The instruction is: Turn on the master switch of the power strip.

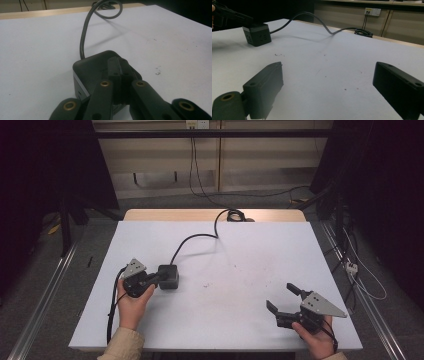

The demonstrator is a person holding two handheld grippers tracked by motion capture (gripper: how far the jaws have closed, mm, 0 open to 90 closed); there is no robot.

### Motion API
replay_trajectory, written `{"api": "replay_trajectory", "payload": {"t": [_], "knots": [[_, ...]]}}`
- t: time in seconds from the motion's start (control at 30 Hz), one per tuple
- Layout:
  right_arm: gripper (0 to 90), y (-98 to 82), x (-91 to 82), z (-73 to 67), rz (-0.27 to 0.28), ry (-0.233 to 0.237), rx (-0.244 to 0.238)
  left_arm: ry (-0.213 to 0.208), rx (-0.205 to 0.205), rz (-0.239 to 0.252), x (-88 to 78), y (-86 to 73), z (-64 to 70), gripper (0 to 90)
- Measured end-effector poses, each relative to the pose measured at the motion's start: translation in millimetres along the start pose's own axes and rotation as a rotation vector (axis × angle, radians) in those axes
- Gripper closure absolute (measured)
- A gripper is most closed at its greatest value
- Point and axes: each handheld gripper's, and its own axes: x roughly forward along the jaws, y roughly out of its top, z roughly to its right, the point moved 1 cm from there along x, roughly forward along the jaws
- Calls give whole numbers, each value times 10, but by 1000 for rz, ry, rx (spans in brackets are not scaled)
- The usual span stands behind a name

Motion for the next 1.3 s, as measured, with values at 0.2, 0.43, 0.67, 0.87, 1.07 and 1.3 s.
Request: {"api": "replay_trajectory", "payload": {"t": [0.2, 0.43, 0.67, 0.87, 1.07, 1.3], "knots": [[86, 0, -2, -1, 0, 0, 0, -1, -5, 1, 0, -1, 0, 900], [86, 2, -1, -5, 0, 1, -2, 4, 0, -5, 0, 3, 4, 900], [86, 3, -6, -2, 2, 0, -2, 17, 5, -16, 2, 14, 24, 900], [86, 4, -9, 0, 4, 0, -2, 19, 4, -22, -6, 12, 30, 900], [86, 2, -6, 1, 2, 0, -2, 20, 15, -23, -4, 15, 34, 900], [86, 4, -5, 6, 5, -1, -2, 24, 18, -15, -3, 10, 35, 900]]}}
